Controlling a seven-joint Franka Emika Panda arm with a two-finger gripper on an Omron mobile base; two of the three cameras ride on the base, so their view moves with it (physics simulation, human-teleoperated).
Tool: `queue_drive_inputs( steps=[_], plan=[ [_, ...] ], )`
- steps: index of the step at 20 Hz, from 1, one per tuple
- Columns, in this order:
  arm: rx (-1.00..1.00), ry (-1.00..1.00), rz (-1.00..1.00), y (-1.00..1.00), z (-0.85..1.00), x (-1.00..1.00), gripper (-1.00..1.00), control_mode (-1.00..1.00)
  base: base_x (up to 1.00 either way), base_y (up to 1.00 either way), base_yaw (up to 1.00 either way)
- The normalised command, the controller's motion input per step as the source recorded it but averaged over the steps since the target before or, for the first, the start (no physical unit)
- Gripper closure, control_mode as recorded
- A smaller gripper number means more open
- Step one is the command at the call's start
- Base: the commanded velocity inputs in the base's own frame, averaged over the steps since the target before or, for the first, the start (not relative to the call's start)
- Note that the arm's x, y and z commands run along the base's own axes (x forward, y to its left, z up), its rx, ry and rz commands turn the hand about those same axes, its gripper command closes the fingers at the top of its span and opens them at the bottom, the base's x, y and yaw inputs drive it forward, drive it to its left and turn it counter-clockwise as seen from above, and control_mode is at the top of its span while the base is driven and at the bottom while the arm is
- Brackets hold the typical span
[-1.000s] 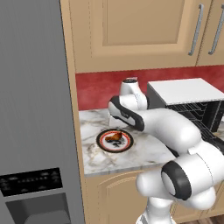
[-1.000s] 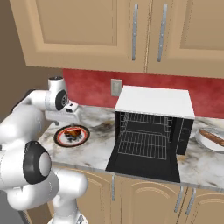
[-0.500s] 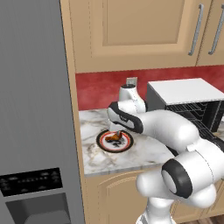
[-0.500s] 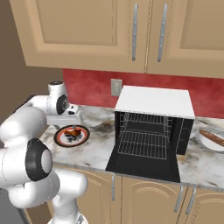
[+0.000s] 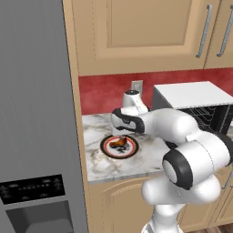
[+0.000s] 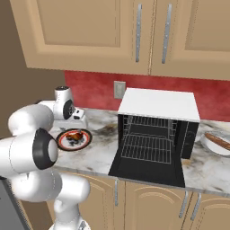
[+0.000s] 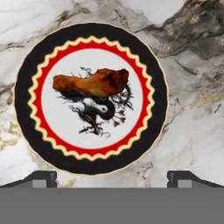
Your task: Open the toaster oven door. Place the baguette on the top rack in the toaster oven and place the chicken drumstick on the bottom rack.
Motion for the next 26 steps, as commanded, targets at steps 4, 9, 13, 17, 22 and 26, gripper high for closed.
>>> queue_drive_inputs(
  steps=[4,9,13,17,22,26],
  plan=[
    [0.0,0.0,-0.13,0.03,-0.23,0.37,-1.0,-1.0,0.0,0.0,0.0],
    [0.0,0.0,-0.15,0.28,-0.25,0.2,-1.0,-1.0,0.0,0.0,0.0],
    [0.0,0.0,-0.16,0.25,-0.25,0.33,-1.0,-1.0,0.0,0.0,0.0],
    [0.0,0.0,-0.16,0.05,-0.31,0.22,-1.0,-1.0,0.0,0.0,0.0],
    [0.0,0.0,-0.15,0.0,-0.29,0.04,-1.0,-1.0,0.0,0.0,0.0],
    [0.0,0.0,-0.14,0.0,-0.08,0.03,-1.0,-1.0,0.0,0.0,0.0]
  ],
)
